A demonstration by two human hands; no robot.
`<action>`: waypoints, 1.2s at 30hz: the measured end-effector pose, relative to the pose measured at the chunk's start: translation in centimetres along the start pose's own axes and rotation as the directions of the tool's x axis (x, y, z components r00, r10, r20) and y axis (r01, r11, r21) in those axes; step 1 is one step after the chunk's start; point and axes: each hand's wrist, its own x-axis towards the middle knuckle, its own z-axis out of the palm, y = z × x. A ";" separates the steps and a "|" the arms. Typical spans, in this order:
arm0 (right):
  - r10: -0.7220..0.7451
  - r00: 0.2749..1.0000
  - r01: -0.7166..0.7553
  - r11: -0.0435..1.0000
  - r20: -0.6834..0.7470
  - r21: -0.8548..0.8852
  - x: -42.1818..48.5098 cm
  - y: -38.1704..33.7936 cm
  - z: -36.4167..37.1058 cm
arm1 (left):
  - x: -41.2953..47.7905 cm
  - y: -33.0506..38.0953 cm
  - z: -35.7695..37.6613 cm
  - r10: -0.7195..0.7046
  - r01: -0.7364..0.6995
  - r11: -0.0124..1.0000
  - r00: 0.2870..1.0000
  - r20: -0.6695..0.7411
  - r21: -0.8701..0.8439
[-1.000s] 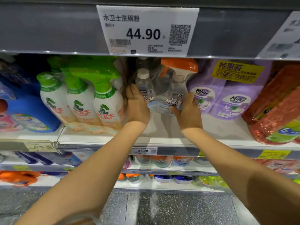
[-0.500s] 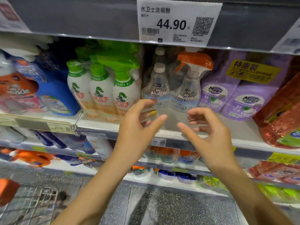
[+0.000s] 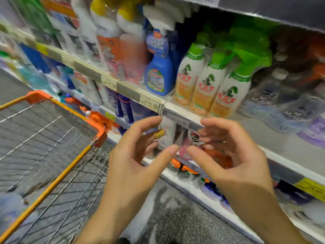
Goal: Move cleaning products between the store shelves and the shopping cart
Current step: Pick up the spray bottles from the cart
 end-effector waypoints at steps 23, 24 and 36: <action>-0.191 0.598 0.085 0.981 0.779 0.176 -5.9 -11.3 43.1 | -18.4 -2.7 -42.4 -0.211 0.421 0.906 0.549 -0.809 0.049; -0.183 0.562 0.087 0.983 0.807 0.162 -6.3 -11.5 44.6 | -19.0 -3.1 -43.4 -0.226 0.425 0.905 0.531 -0.816 0.026; 0.222 0.143 0.193 0.950 0.965 -0.247 -10.0 -1.6 59.3 | -19.4 -17.1 -49.1 -0.514 0.787 0.616 0.360 -0.779 -0.042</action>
